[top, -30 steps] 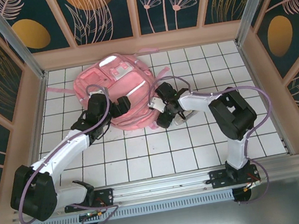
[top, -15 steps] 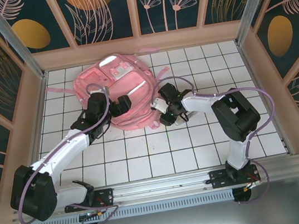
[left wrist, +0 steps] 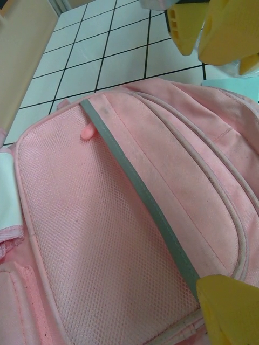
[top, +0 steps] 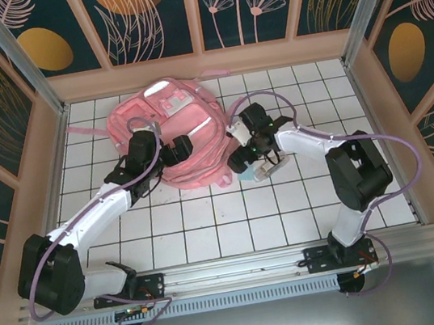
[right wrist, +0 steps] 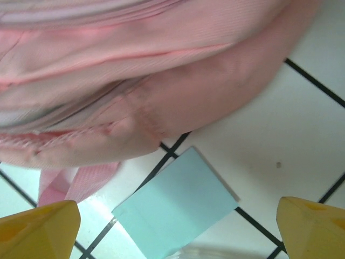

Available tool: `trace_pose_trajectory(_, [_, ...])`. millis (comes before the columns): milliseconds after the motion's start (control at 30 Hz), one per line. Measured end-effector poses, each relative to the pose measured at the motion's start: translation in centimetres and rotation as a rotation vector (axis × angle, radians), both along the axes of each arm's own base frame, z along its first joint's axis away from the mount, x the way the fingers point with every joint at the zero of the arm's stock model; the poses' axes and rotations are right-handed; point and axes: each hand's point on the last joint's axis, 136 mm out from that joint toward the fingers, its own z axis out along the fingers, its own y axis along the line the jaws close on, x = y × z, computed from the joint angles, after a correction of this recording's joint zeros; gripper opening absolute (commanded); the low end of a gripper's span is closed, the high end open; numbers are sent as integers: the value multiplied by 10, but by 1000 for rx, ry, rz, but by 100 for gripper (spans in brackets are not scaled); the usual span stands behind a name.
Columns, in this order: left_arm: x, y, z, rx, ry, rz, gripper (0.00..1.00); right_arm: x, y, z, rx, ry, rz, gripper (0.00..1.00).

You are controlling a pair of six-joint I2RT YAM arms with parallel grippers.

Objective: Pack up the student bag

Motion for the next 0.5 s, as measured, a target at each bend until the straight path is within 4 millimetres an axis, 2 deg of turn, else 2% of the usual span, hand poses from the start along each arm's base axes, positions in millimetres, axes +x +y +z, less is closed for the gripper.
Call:
trace_pose_trajectory(67, [0, 0, 0, 0, 0, 0, 99, 3, -1, -3, -13, 5, -34, 95])
trace_pose_trajectory(233, [0, 0, 0, 0, 0, 0, 99, -9, 5, -15, -46, 36, -40, 96])
trace_pose_trajectory(433, [0, 0, 0, 0, 0, 0, 99, -17, 0, -47, -127, 101, -68, 96])
trace_pose_trajectory(500, [0, 0, 0, 0, -1, 1, 99, -19, 0, -51, -144, 104, -77, 96])
